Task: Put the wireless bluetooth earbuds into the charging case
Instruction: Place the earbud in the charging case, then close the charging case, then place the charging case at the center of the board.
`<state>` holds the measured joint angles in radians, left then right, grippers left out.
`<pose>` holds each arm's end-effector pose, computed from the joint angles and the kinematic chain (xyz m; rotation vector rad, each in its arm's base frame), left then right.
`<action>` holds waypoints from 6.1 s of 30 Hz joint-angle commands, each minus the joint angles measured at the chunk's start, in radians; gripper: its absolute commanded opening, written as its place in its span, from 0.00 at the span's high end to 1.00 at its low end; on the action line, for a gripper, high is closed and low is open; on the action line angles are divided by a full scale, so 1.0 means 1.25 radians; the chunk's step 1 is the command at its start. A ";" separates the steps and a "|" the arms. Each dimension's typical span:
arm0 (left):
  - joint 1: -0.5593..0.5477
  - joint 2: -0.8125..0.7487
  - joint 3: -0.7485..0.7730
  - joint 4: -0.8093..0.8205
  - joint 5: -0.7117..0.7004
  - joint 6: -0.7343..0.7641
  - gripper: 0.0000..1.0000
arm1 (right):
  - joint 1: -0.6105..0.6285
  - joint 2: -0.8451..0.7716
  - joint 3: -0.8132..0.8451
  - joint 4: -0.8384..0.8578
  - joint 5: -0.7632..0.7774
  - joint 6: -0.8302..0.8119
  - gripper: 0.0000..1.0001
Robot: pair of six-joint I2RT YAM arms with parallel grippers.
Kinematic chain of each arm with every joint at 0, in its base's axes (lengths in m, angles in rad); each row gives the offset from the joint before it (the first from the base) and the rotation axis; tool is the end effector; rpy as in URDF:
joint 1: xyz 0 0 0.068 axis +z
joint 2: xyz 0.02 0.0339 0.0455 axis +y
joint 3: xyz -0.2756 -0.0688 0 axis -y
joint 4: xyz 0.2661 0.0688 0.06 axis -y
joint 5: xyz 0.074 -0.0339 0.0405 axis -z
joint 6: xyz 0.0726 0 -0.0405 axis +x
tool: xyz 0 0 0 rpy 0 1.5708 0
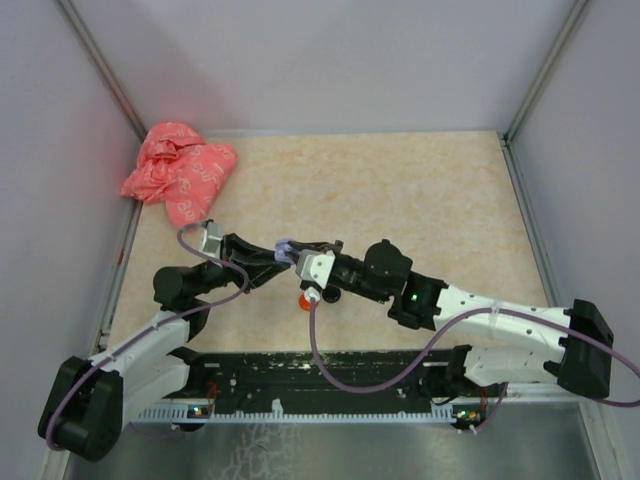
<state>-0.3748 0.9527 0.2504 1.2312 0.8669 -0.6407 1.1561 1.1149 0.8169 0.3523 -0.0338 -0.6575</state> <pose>0.1720 -0.1271 0.2731 0.7022 1.1564 -1.3182 0.1255 0.2911 0.3481 -1.2227 0.9221 0.4240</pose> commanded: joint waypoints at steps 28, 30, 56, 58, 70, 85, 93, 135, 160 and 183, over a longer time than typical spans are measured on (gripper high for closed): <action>0.004 -0.055 0.000 -0.033 -0.007 0.136 1.00 | 0.011 -0.057 0.046 -0.107 0.009 0.164 0.54; 0.003 -0.061 0.001 -0.053 -0.008 0.161 1.00 | 0.010 -0.057 0.051 -0.107 0.021 0.186 0.50; 0.003 -0.084 0.010 -0.121 0.006 0.223 1.00 | 0.011 -0.010 0.036 -0.012 0.203 0.379 0.31; 0.003 -0.083 0.010 -0.118 0.008 0.221 1.00 | 0.009 -0.027 0.028 -0.029 0.221 0.370 0.30; 0.003 -0.064 0.008 -0.033 0.054 0.162 1.00 | -0.056 -0.082 -0.015 -0.086 0.146 0.377 0.30; 0.003 -0.024 0.025 -0.063 0.105 0.161 1.00 | -0.242 -0.102 0.057 -0.197 -0.331 0.572 0.28; 0.001 0.008 0.067 -0.100 0.170 0.188 1.00 | -0.302 -0.002 0.084 -0.069 -0.548 0.788 0.27; -0.007 0.200 0.144 -0.601 -0.193 0.001 1.00 | -0.302 -0.169 -0.070 -0.390 0.076 0.641 0.32; -0.108 0.619 0.368 -0.798 -0.252 0.026 0.50 | -0.303 -0.315 -0.167 -0.440 0.226 0.642 0.31; -0.100 -0.315 0.311 -1.258 -0.730 0.146 0.00 | -0.303 -0.563 -0.066 -0.727 0.455 0.657 0.21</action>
<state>-0.5034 0.7406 0.6899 -0.2668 0.1356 -0.4736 0.7765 0.4671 0.6815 -0.4992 0.4290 0.1600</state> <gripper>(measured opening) 0.997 0.771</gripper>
